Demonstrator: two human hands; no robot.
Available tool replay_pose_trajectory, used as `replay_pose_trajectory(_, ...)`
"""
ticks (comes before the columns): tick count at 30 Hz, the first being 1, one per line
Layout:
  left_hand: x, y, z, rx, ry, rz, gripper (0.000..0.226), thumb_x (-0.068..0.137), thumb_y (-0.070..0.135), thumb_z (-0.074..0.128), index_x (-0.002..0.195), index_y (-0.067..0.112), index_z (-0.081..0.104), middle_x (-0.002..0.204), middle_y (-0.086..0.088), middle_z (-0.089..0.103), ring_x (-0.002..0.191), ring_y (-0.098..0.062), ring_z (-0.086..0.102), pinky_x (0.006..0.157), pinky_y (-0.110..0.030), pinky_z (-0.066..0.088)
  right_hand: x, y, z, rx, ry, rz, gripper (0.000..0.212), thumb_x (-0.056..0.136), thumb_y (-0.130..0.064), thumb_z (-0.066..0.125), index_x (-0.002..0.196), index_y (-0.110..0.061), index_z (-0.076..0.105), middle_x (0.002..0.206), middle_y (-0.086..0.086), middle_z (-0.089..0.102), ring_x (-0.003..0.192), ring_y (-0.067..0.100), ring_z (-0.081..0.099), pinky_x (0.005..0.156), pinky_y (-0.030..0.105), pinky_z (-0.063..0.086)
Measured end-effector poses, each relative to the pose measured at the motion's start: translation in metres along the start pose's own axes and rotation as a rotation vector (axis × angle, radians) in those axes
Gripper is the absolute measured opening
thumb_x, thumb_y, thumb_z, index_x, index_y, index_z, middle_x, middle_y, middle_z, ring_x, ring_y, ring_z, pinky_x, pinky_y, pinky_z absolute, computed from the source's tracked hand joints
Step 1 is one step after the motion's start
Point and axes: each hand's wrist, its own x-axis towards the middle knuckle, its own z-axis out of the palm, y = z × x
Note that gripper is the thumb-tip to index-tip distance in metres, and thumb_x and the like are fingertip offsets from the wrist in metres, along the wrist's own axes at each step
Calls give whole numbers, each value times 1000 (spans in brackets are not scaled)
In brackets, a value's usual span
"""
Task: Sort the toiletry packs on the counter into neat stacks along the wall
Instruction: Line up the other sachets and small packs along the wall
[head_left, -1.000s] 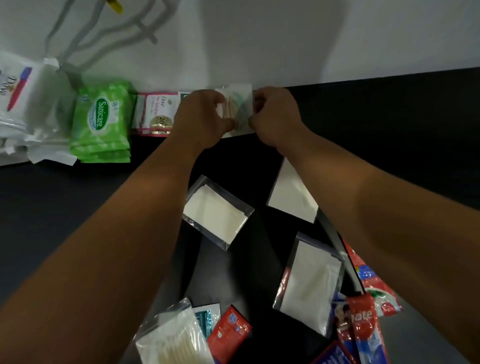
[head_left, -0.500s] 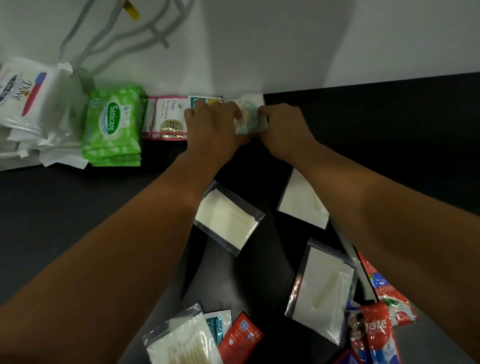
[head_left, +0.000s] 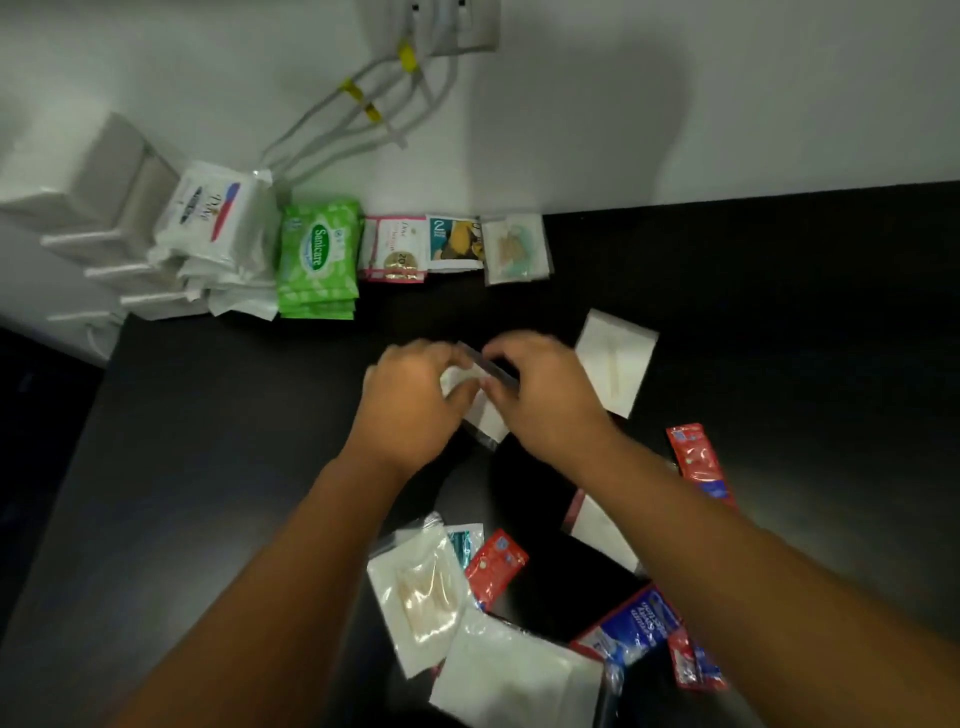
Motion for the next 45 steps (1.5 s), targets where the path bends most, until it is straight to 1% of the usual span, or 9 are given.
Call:
replay_pose_trajectory(8,-111,-28,1,32,-257,-76,41,81,35,76,119,26,65,114,7,62,102,-13,55,90,-33,50,-87,-41,44,-212,-417,25,24,92,-25,62,116,-21,65,115,2,60,108,19,54,94,35,49)
replay_pose_trajectory(13,-137,-44,1,39,-363,-119,74,71,46,82,136,27,53,125,6,49,112,-16,49,95,-32,46,-97,-47,58,-412,-441,72,44,87,-16,67,130,-16,55,129,7,50,119,25,46,99,37,47)
replay_pose_trajectory(22,-142,-62,-25,-167,-375,-229,75,71,20,88,137,23,52,110,8,52,98,-8,57,87,-22,49,-89,-53,52,-385,-505,245,24,86,-19,67,110,-17,65,110,6,62,106,24,55,90,40,52)
replay_pose_trajectory(27,-133,-82,-44,-259,-358,-291,63,75,14,84,131,23,56,93,14,61,83,2,60,65,-7,45,-79,-51,32,-54,-296,460,2,94,-20,64,95,-19,63,99,1,65,87,11,61,66,21,52)
replay_pose_trajectory(30,-123,-93,-50,-227,-333,-309,63,74,17,85,131,21,58,100,10,61,88,-3,61,72,-10,47,-71,-52,18,116,-179,503,4,95,-19,63,93,-18,60,92,-2,60,73,2,53,50,8,36)
replay_pose_trajectory(34,-108,-92,-51,-123,-220,-238,60,77,41,81,129,23,59,114,6,59,107,-13,58,92,-33,52,-63,-59,15,423,-62,576,6,94,-19,65,90,-16,62,93,3,71,71,8,61,55,18,43)
replay_pose_trajectory(37,-93,-69,-56,-372,-154,-241,40,82,44,76,116,24,67,106,11,67,94,-5,64,81,-22,53,-59,-68,20,699,-49,620,7,94,-18,66,95,-12,64,93,4,76,77,12,66,62,25,51)
replay_pose_trajectory(42,-71,-36,-54,-851,-183,-408,9,88,30,74,92,22,76,78,8,74,76,-7,69,82,-35,60,-48,-82,31,1095,32,655,13,94,-12,64,103,-3,65,97,12,76,78,16,67,69,28,53)
replay_pose_trajectory(45,-55,-31,-50,-907,-127,-462,7,91,26,71,88,21,76,68,6,69,64,-7,58,64,-25,52,-36,-85,34,1151,113,657,10,95,-11,62,102,-5,66,97,13,76,79,17,68,69,27,54)
